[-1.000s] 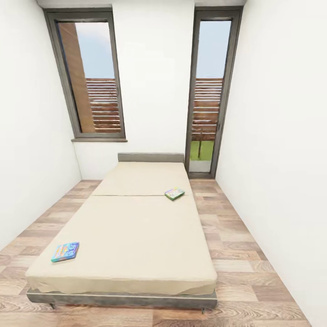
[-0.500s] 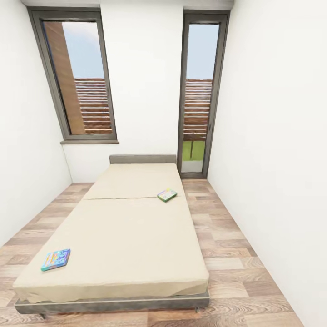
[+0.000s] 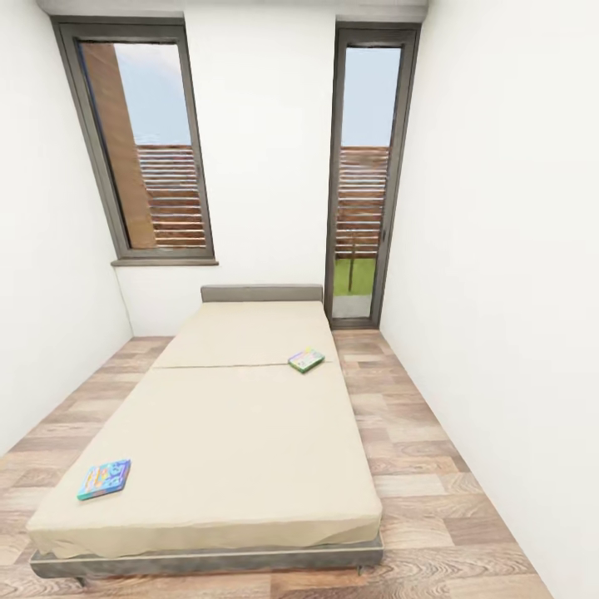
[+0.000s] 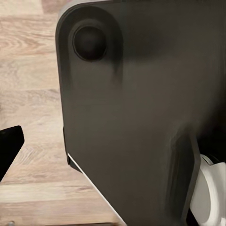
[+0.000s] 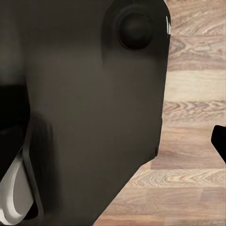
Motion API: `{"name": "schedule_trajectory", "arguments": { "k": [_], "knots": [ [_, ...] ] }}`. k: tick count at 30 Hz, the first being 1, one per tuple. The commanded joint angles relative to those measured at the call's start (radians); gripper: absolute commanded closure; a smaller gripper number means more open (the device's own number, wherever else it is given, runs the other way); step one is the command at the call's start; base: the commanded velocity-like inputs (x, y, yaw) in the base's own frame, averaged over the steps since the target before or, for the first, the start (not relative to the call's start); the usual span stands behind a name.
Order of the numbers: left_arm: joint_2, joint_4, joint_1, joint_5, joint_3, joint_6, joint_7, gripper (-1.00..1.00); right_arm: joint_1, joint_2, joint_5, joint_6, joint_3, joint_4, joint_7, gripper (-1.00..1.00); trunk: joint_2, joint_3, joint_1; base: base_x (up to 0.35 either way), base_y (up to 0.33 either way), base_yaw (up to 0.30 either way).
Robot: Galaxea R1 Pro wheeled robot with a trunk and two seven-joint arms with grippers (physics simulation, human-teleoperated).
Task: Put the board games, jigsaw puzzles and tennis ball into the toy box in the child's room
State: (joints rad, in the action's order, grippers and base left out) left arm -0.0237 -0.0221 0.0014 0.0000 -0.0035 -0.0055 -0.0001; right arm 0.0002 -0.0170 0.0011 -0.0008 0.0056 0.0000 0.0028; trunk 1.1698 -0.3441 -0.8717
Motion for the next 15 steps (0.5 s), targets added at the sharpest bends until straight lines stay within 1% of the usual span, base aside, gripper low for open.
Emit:
{"name": "schedule_trajectory", "arguments": {
  "k": [1,15],
  "knots": [
    [0.0,-0.001,0.0,0.0,-0.001,-0.001,0.0,-1.0,0.0,0.0,0.0,0.0,0.001,0.0,0.0,-1.0,-0.007,0.003,0.004,0.0,0.0,0.0],
    [0.003,-0.001,0.0,0.0,-0.003,-0.002,0.0,-1.0,0.0,-0.002,0.0,-0.001,0.0,0.0,0.0,-1.0,-0.105,0.046,0.058,0.0,0.0,0.0]
  ]
}}
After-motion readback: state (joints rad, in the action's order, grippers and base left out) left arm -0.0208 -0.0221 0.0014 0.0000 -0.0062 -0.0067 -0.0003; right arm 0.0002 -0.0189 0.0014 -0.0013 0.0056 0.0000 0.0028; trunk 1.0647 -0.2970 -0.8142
